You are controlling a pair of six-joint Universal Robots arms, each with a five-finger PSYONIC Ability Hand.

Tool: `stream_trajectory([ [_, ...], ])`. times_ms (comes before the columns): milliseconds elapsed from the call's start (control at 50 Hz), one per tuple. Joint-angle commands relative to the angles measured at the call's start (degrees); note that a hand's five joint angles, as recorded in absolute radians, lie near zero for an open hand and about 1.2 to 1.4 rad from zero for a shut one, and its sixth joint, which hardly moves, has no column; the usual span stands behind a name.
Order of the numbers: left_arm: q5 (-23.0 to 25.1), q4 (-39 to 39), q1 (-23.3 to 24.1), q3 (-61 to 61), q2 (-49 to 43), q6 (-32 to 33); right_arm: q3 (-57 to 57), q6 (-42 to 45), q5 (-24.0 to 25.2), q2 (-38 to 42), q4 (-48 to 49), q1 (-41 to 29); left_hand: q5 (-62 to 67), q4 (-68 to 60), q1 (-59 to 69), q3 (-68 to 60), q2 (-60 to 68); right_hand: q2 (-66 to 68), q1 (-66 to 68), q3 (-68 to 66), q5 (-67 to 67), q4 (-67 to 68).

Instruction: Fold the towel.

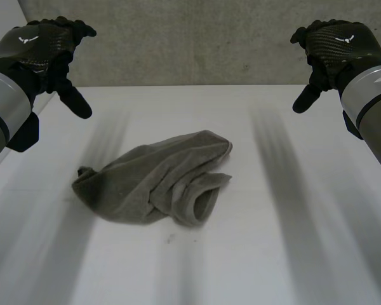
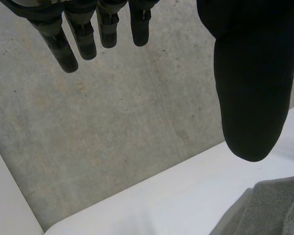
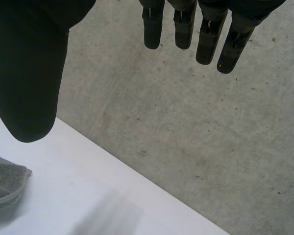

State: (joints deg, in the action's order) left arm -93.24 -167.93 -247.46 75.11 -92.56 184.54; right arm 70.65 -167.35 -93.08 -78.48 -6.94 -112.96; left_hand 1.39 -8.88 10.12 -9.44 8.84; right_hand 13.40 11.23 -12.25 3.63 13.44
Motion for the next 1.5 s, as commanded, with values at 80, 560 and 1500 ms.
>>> stream_trajectory([
  [80, 0.07, -0.20, 0.05, 0.74, -0.42, 1.61, -0.07, 0.09, 1.40, 0.70, -0.09, -0.51, -0.84, -1.67, 0.43, -1.10, 1.70, -3.40, -1.23, 2.25, -3.63, -3.44],
  [560, 11.13, -1.26, -13.20, 15.05, -10.35, 10.93, 8.45, 2.64, 14.42, 15.29, -0.62, -14.31, 23.39, -25.90, 24.66, -25.33, 25.93, 8.80, 10.97, -9.94, 8.57, 8.76],
  [1500, 22.49, -19.10, -11.38, 24.03, -18.53, 10.93, -2.97, -1.76, 3.34, -4.39, 13.89, -13.35, -0.16, -2.35, 1.10, -1.78, 2.38, 66.60, 68.77, -67.75, 66.37, 66.56],
])
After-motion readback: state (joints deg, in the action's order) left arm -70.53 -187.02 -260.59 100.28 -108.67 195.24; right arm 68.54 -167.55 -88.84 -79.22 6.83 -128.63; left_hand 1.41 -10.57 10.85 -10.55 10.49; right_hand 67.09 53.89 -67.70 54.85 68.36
